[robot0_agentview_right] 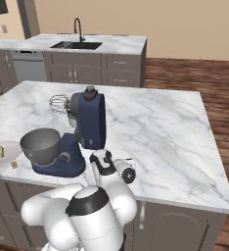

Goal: Add butter and sugar cubes to the stand mixer bowl and then turn on the stand mixer to begin making frosting.

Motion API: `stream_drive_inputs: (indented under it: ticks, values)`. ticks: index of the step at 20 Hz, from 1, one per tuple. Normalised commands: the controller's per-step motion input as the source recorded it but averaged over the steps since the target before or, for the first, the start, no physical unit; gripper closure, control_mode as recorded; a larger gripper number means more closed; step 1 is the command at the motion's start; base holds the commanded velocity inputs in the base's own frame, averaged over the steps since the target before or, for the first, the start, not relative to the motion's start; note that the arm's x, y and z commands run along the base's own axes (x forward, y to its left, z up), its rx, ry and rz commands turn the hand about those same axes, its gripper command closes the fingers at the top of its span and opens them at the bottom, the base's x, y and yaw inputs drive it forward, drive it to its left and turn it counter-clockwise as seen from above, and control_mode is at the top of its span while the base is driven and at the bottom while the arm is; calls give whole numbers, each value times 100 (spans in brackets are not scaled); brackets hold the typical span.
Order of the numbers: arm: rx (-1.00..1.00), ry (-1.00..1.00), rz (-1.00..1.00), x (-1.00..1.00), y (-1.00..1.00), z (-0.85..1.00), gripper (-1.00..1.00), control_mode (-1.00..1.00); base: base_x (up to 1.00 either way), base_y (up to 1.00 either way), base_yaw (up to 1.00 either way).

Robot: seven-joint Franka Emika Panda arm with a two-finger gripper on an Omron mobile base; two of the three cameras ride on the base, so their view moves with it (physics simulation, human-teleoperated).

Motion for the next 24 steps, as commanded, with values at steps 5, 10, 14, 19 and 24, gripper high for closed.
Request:
stream_drive_inputs:
  ticks: [5, 10, 14, 19, 24]
  values:
    - [5, 0, 0, 0, -22, 19, 100, -100, 0, 0, 0]
    - [3, -1, 0, -21, -26, 80, 100, -100, 0, 0, 0]
    - [0, 0, 0, -49, -40, 70, 100, -100, 0, 0, 0]
    - [0, 11, -1, -47, -44, 66, 100, -100, 0, 0, 0]
    - [0, 30, -9, -32, -21, 68, 100, -100, 0, 0, 0]
